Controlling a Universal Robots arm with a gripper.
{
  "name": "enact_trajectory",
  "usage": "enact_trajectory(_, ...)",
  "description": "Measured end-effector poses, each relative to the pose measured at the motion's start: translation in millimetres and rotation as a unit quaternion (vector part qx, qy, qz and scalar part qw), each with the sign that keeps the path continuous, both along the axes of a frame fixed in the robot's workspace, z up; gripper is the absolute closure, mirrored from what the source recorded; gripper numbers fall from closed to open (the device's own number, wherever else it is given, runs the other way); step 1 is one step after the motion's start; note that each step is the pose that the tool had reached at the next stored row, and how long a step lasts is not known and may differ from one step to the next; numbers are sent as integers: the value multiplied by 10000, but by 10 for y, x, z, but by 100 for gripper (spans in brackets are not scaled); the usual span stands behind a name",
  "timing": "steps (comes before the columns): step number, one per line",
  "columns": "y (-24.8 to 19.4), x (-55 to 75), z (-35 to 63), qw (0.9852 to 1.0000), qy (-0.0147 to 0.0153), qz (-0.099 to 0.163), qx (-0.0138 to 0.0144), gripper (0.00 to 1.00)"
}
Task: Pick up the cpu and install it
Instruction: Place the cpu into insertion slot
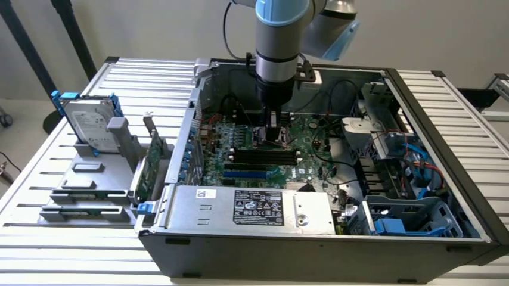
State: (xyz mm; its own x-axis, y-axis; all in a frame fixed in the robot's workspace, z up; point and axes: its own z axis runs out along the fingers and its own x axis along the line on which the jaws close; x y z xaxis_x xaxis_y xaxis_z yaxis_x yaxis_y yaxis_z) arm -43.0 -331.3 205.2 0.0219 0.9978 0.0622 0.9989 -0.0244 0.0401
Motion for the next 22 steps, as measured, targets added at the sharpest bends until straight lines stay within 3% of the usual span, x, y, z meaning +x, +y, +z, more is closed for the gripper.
enact_trajectory(8, 18, -1, -26, 10000, 0, -13, -11, 46)
enact_trajectory(16, 50, 0, -44, 10000, 0, -18, -86, 46)
enact_trajectory(22, 53, -1, -50, 9999, 1, -18, -117, 46)
